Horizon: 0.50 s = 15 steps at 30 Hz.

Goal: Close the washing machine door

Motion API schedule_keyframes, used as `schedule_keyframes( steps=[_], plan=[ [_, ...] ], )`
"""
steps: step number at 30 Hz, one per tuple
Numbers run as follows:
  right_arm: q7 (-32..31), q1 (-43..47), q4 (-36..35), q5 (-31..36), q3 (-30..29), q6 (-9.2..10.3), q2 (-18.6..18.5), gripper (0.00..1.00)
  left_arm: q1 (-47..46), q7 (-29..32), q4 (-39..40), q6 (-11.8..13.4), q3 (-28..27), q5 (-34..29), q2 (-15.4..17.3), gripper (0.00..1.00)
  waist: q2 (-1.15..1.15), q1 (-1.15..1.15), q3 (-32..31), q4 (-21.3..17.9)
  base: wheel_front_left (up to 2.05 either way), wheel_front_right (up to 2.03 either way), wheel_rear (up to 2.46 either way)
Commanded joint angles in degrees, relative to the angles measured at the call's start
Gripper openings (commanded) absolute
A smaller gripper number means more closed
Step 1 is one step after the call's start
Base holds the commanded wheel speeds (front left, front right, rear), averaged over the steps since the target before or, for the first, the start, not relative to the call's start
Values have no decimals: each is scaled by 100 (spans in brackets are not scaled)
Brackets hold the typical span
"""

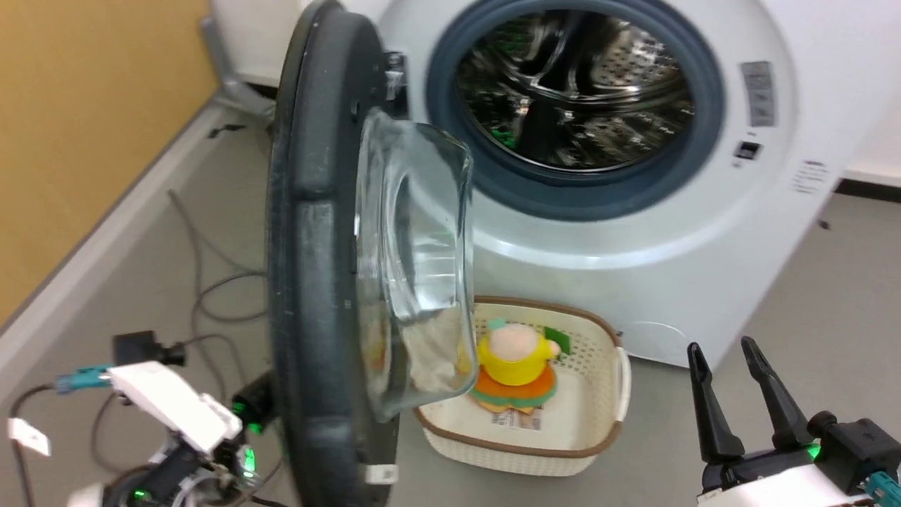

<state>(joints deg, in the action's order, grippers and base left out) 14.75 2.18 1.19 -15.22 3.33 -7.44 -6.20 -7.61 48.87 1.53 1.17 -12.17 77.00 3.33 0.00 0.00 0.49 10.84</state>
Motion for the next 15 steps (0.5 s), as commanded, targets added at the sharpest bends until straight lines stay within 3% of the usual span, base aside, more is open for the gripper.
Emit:
schedule_keyframes(
  steps=[1,9,15],
  plan=[
    [25,46,-2,-10,10,-5,-12,100,125,-70,83,30,163,85,-42,0,0,0,12,-237,0,0,0],
    [25,3,2,-9,29,-5,-60,100,328,-991,144,163,1030,652,-44,0,0,0,158,-998,0,0,0],
    [25,-75,-34,-8,28,-5,-86,100,177,-1775,-37,54,1588,952,-45,0,0,0,397,-1584,0,0,0]
  ],
)
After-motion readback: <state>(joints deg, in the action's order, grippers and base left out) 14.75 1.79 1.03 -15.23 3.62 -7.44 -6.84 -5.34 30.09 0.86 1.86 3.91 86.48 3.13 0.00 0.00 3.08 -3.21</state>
